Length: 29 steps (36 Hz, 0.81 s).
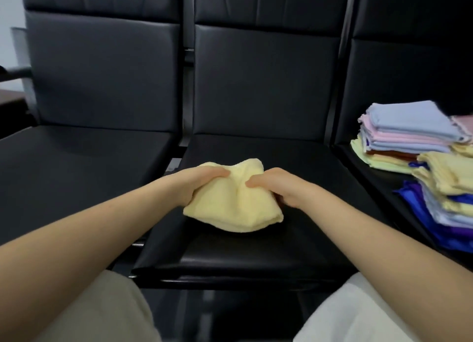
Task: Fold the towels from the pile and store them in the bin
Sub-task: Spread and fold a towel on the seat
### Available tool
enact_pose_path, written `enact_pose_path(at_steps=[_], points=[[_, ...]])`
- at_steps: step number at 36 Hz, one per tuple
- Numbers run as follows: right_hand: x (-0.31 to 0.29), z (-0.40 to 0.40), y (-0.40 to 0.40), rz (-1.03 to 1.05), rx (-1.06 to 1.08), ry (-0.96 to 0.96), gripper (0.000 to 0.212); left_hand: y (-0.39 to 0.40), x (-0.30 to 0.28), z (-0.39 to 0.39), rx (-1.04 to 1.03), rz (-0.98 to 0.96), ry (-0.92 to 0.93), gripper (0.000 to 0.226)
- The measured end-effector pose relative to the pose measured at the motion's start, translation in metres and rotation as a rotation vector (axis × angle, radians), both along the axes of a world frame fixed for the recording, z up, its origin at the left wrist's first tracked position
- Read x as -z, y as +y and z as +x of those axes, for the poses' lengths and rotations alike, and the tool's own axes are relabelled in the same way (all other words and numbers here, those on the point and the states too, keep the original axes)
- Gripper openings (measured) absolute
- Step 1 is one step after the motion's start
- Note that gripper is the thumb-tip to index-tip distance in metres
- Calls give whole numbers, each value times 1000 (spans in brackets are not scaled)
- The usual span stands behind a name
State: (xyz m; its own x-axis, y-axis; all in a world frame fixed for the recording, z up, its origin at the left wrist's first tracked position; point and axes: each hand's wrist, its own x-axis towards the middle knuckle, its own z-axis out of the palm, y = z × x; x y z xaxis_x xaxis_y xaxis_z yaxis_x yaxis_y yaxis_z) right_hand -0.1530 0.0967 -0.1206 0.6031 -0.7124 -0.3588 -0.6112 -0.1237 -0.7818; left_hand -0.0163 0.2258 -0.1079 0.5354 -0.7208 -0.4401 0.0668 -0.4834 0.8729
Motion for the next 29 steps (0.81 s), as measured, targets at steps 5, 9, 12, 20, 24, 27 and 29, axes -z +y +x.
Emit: enact_pose_path(at_steps=[5,9,12,20,24,27,29], points=[[-14,-16,6,73,226,-140,34,-31,-11,-35,-13,-215,46,29],[-17,-63,-6,85,391,-284,34,-55,-24,-74,52,-366,-29,25],[-32,-112,-25,45,512,-357,36,-74,-32,-113,143,-446,18,34],[-115,-236,-82,-248,708,-486,33,-132,-84,-206,386,-634,18,30],[-153,-295,-98,-518,721,-372,48,-173,-108,-252,454,-588,-18,70],[-147,-338,-121,-677,677,-156,34,-199,-109,-285,526,-551,-88,47],[-132,-360,-133,-659,696,-23,37,-212,-98,-303,557,-525,-139,41]])
